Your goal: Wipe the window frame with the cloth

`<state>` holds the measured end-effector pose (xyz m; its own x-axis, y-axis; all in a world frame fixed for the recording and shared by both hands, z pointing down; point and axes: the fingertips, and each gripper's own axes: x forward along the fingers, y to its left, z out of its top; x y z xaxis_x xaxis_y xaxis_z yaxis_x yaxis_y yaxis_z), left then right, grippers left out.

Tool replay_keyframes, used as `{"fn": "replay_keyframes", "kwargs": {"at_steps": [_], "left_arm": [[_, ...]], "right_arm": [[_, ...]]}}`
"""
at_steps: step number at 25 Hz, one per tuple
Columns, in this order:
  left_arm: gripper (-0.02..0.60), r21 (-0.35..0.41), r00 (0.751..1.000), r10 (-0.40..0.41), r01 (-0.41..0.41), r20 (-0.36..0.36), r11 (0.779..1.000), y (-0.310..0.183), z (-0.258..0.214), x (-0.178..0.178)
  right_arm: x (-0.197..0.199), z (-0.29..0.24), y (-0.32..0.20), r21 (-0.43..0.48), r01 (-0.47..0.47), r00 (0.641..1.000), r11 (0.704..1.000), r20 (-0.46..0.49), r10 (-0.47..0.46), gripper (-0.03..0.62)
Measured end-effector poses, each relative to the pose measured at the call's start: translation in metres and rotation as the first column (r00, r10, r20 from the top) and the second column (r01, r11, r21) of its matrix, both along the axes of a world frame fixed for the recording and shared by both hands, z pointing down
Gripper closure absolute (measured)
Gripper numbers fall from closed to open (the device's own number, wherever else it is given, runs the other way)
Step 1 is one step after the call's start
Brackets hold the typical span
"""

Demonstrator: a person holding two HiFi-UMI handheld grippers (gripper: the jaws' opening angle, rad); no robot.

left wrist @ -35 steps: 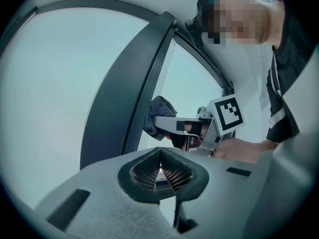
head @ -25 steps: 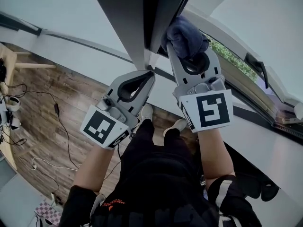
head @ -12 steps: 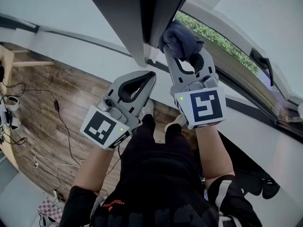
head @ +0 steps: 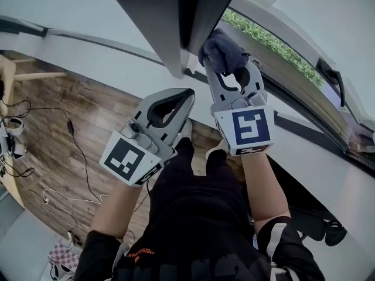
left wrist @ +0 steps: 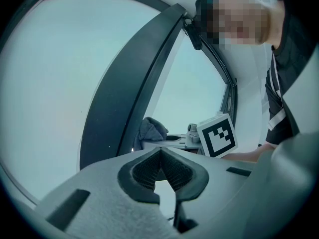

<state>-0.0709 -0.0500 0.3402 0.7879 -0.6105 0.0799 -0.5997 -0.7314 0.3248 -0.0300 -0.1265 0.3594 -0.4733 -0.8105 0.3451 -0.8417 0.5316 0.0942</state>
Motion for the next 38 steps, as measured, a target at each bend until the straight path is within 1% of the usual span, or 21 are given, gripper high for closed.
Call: {"fn": "replay_keyframes", "kwargs": {"at_steps": [8,12,16,21,30,38], "left_arm": [[0.561,-0.025,1.000,0.004,-0.004,0.006,1.000,0.002,0.014,-0.002],[0.561,-0.033,1.000,0.006,-0.006,0.006,0.999,0.002,0.018,-0.001],[0.561,-0.034,1.000,0.008,-0.008,0.006,0.999,0.003,0.019,0.000],[0.561,-0.039,1.000,0.017,-0.017,0.006,0.999,0.005,0.021,0.004],[0.561,-0.036,0.999,0.043,-0.042,0.006,0.998,0.009,0.019,0.021],[0.561,-0.028,0.996,0.088,-0.088,0.013,0.996,0.017,0.015,0.047]], "right_arm": [[-0.003,0.034,0.005,-0.044,-0.008,1.000,0.999,-0.026,0.006,0.482],[-0.001,0.050,0.007,-0.069,-0.002,0.998,0.998,-0.057,-0.002,0.482],[-0.001,0.056,0.006,-0.064,-0.010,0.999,0.998,-0.052,0.007,0.482],[0.003,0.062,0.007,-0.071,-0.019,0.997,0.997,-0.080,0.013,0.482],[0.024,0.064,0.016,-0.086,-0.053,0.995,0.995,-0.085,0.046,0.482],[0.052,0.064,0.028,-0.094,-0.090,0.993,0.991,-0.079,0.083,0.482]]}}
